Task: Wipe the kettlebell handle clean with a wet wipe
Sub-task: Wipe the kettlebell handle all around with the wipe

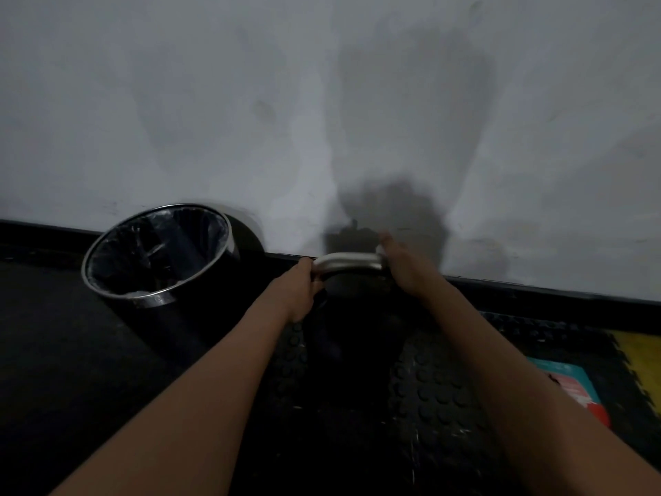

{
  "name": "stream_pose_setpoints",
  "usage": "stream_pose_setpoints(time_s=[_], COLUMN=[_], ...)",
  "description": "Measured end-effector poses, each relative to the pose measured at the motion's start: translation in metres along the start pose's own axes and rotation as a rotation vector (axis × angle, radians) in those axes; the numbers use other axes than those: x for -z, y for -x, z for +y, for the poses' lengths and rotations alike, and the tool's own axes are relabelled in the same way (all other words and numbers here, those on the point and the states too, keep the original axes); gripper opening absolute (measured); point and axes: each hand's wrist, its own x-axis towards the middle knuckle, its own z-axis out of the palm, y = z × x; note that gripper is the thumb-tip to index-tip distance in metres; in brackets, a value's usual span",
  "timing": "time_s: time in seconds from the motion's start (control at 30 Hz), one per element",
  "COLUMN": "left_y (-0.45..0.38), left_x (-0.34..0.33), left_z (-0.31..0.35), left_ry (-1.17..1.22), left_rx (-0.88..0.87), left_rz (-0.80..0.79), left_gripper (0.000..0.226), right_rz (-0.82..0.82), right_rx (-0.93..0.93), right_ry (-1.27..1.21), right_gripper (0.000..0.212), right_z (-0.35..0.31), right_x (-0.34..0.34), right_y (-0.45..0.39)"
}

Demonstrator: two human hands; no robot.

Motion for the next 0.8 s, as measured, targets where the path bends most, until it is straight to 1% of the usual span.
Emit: stream_pose_setpoints(time_s=[0.07,0.1,0.13,0.2,0.23,0.3,0.33,0.37,0.4,0.47,0.57,0.63,0.73,0.77,0.8], left_y=[-0.002,-0.003,-0.004,-0.005,-0.006,-0.008,-0.008,-0.01,-0.011,-0.014,-0.018,-0.02,-0.023,-0.022,-0.022], left_x=[-0.001,-0.001,-0.002,-0.005,-0.007,-0.01,-0.011,-0.012,-0.013,-0.017,-0.022,-0.027,-0.04,-0.046,-0.052], left_z=[-0.003,-0.004,-0.005,-0.007,-0.009,-0.011,-0.011,-0.012,-0.013,-0.015,-0.019,-0.021,-0.022,-0.022,-0.021], left_ry=[0.019,0.037,0.056,0.086,0.105,0.176,0.219,0.253,0.282,0.332,0.442,0.514,0.639,0.681,0.704], left_rx=[0.005,0.014,0.023,0.028,0.027,0.033,0.038,0.047,0.05,0.057,0.067,0.078,0.106,0.14,0.175], left_rz=[-0.001,-0.005,-0.01,-0.024,-0.027,-0.025,-0.019,-0.019,-0.016,-0.023,-0.016,-0.015,0.022,0.057,0.102], left_gripper=[0.036,0.035,0.034,0.032,0.031,0.034,0.037,0.038,0.037,0.039,0.041,0.037,0.022,0.02,0.024], right_rz=[-0.019,0.012,0.044,0.136,0.209,0.365,0.414,0.423,0.397,0.34,0.312,0.311,0.3,0.304,0.304], right_rx=[0.041,0.099,0.163,0.213,0.248,0.317,0.318,0.301,0.277,0.251,0.271,0.288,0.348,0.343,0.331], right_ry=[0.242,0.326,0.403,0.451,0.425,0.395,0.358,0.31,0.302,0.364,0.421,0.416,0.483,0.495,0.476], right_gripper=[0.045,0.041,0.043,0.054,0.058,0.061,0.061,0.059,0.054,0.044,0.034,0.033,0.03,0.034,0.04], right_z=[-0.016,-0.026,-0.033,-0.039,-0.037,-0.026,-0.019,-0.012,-0.005,0.003,-0.011,-0.024,-0.027,-0.023,-0.017], right_x=[-0.003,-0.009,-0.014,-0.023,-0.026,-0.03,-0.029,-0.027,-0.024,-0.02,-0.019,-0.024,-0.029,-0.027,-0.024], right_y=[-0.001,0.001,0.004,0.009,0.013,0.018,0.02,0.021,0.021,0.018,0.015,0.015,0.018,0.017,0.018])
